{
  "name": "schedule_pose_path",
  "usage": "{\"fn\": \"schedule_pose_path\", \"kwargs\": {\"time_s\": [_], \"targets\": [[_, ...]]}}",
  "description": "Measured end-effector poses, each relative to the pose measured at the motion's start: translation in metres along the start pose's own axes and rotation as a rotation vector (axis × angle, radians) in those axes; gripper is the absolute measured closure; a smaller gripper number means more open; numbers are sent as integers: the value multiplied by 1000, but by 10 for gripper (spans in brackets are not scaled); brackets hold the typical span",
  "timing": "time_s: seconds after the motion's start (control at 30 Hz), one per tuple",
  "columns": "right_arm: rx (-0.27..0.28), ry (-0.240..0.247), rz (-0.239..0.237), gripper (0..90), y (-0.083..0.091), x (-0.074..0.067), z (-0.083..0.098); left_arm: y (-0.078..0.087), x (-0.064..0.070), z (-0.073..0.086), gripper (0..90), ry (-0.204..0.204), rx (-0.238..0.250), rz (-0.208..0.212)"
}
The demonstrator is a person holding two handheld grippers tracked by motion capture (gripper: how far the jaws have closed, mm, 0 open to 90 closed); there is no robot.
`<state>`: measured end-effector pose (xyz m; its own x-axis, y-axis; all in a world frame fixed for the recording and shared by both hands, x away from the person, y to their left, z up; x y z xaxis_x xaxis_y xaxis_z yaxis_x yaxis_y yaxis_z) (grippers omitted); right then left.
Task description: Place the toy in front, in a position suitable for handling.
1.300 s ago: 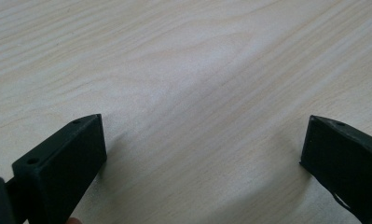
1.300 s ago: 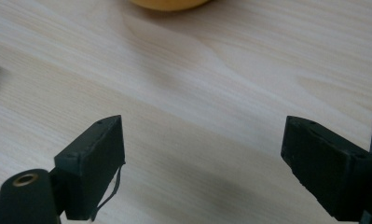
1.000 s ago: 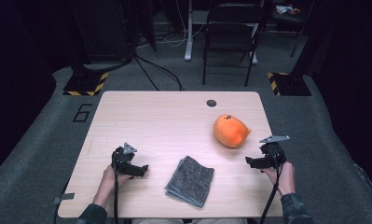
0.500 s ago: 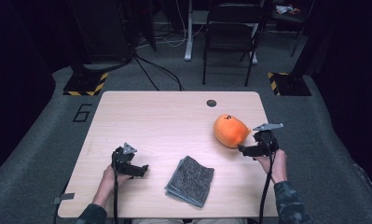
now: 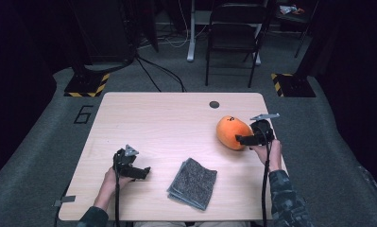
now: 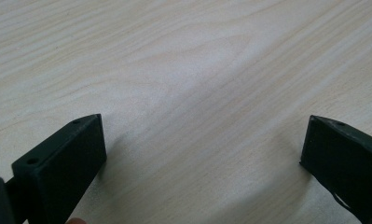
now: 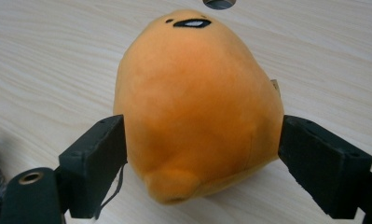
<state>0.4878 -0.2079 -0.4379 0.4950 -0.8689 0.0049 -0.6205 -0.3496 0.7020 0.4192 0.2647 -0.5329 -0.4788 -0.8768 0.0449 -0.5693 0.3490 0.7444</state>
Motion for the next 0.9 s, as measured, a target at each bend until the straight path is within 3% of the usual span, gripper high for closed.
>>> {"fn": "schedule_pose_path", "kwargs": {"time_s": [0.1, 0.4, 0.47, 0.53, 0.63, 0.73, 0.9], "targets": [[9, 16, 1, 166, -4, 4, -3, 0, 0, 0, 0, -6, -3, -1], [-25, -40, -1, 318, -17, 3, -3, 1, 0, 0, 0, -6, -8, 1], [-23, -55, -8, 376, -19, 3, -2, 1, 0, 0, 0, -8, -8, 1], [-24, -31, -13, 479, -22, 1, 1, 1, 0, 0, 0, -10, -9, 1], [-36, -33, -17, 542, -22, -2, 2, 0, 0, 0, 0, -9, -5, -2], [-8, -37, -9, 666, -21, -2, 2, 0, 0, 0, 0, -11, -4, 0], [14, -28, 4, 729, -19, -3, 1, 0, 0, 0, 0, -12, -4, 0]]}}
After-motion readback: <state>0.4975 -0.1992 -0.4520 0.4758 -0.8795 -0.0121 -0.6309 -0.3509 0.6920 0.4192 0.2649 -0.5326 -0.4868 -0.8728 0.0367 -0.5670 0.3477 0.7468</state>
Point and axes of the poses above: each handheld gripper's, and its own axes: y roughly backward along the jaws, z roughly out of its underside, x roughly to its right, the point moved 1 cm from there along -y, roughly forward along the jaws, and after that the axes turned 5 degrees about y, right-handed, at the moved point
